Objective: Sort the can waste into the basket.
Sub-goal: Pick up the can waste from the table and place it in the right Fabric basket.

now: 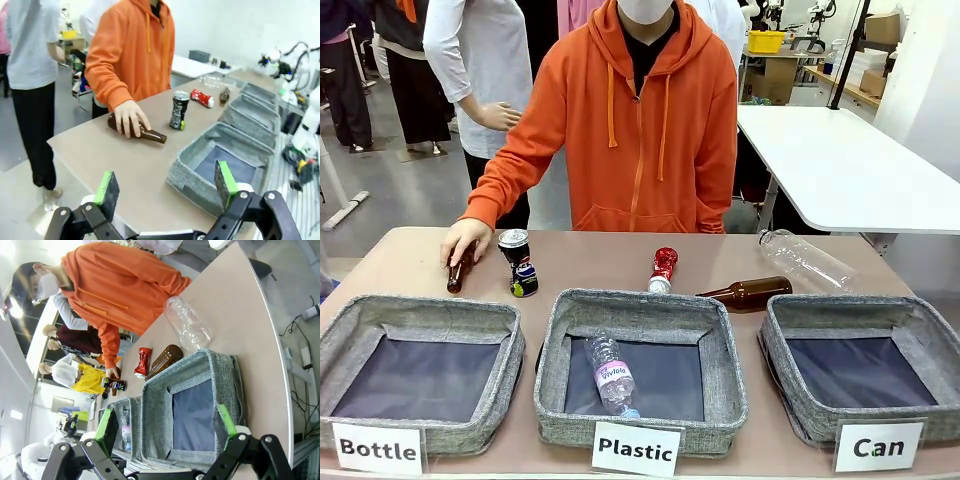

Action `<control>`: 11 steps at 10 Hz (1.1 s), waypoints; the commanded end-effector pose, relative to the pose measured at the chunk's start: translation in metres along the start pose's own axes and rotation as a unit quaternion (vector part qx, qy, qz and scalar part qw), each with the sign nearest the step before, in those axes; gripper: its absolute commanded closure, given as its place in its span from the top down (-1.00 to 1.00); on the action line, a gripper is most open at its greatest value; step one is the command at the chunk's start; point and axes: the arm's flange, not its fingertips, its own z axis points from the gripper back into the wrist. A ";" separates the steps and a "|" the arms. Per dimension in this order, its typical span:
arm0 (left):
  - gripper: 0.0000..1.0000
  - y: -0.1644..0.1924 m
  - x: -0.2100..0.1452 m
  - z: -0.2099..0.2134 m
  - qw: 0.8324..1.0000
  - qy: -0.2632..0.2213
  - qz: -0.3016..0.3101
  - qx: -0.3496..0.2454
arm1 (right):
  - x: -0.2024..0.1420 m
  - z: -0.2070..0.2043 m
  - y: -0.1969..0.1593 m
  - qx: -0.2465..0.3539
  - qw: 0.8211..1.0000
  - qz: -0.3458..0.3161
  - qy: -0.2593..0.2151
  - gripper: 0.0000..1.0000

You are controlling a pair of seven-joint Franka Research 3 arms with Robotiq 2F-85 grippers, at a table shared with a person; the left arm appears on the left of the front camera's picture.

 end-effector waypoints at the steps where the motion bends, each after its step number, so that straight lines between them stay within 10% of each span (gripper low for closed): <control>1: 1.00 -0.004 0.003 -0.011 0.999 -0.034 -0.012 -0.003 | 0.003 -0.001 -0.001 0.011 1.000 0.013 -0.012 1.00; 8: 1.00 -0.004 0.042 -0.087 0.996 0.042 -0.073 -0.041 | 0.003 -0.001 -0.001 0.011 1.000 0.013 -0.012 1.00; 11: 1.00 0.034 0.005 0.008 0.991 -0.095 -0.046 -0.081 | 0.003 -0.001 -0.001 0.011 1.000 0.013 -0.012 1.00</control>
